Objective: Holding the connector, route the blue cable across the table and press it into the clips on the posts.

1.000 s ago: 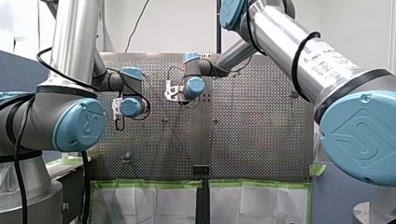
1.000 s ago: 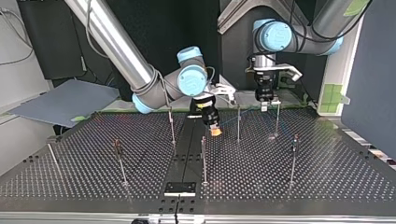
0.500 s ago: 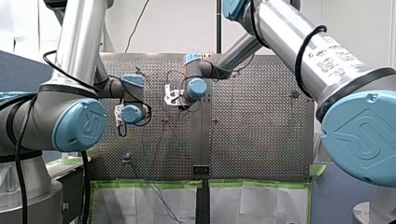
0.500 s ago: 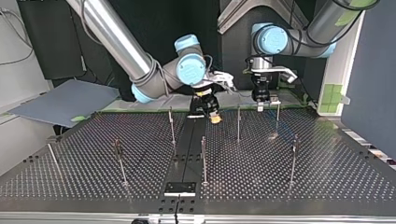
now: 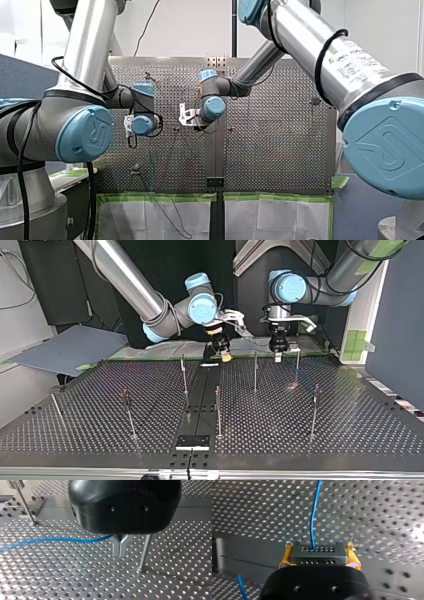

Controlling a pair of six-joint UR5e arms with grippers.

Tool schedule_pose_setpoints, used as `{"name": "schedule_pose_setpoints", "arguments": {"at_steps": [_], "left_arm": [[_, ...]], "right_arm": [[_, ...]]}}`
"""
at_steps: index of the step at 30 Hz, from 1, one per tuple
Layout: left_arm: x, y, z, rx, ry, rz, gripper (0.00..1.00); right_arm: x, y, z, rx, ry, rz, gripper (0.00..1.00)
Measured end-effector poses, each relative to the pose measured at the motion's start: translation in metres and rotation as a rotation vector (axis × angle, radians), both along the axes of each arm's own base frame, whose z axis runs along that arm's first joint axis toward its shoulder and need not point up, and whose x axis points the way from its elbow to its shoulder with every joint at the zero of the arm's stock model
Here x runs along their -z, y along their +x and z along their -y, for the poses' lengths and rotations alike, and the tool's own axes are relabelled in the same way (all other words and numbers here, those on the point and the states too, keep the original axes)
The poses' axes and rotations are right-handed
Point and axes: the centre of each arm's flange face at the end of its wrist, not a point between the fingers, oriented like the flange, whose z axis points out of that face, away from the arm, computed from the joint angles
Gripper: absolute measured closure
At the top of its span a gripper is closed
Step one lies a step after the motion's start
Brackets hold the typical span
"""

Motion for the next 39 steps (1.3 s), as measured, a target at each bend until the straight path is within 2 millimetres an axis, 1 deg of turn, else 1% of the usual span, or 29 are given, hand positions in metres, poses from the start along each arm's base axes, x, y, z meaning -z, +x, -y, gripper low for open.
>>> {"name": "schedule_pose_setpoints", "arguments": {"at_steps": [3, 6, 10, 13, 18, 23, 29, 39], "left_arm": [[0.011, 0.003, -0.002, -0.008, -0.002, -0.018, 0.98], [0.024, 0.004, -0.008, -0.028, -0.001, -0.05, 0.98], [0.041, 0.003, -0.014, -0.051, 0.012, -0.092, 0.98], [0.046, 0.004, -0.014, -0.044, 0.013, -0.098, 0.98], [0.046, 0.006, -0.01, -0.002, 0.005, -0.08, 0.98], [0.041, 0.011, -0.007, 0.026, -0.008, -0.055, 0.98], [0.035, 0.02, -0.008, 0.028, -0.014, -0.044, 0.98], [0.032, 0.028, -0.012, 0.023, -0.014, -0.042, 0.98]], "right_arm": [[0.019, -0.007, 0.001, 0.006, 0.021, -0.02, 1.0], [0.029, -0.012, 0.004, 0.011, 0.034, -0.029, 1.0], [0.032, -0.016, 0.009, 0.017, 0.04, -0.03, 1.0], [0.031, -0.019, 0.015, 0.022, 0.041, -0.026, 1.0], [0.025, -0.018, 0.023, 0.019, 0.032, -0.013, 1.0], [0.016, -0.014, 0.027, 0.015, 0.018, -0.002, 1.0], [0.01, -0.014, 0.032, 0.019, 0.012, 0.012, 1.0], [0.003, -0.015, 0.043, 0.016, 0.011, 0.037, 1.0]]}}
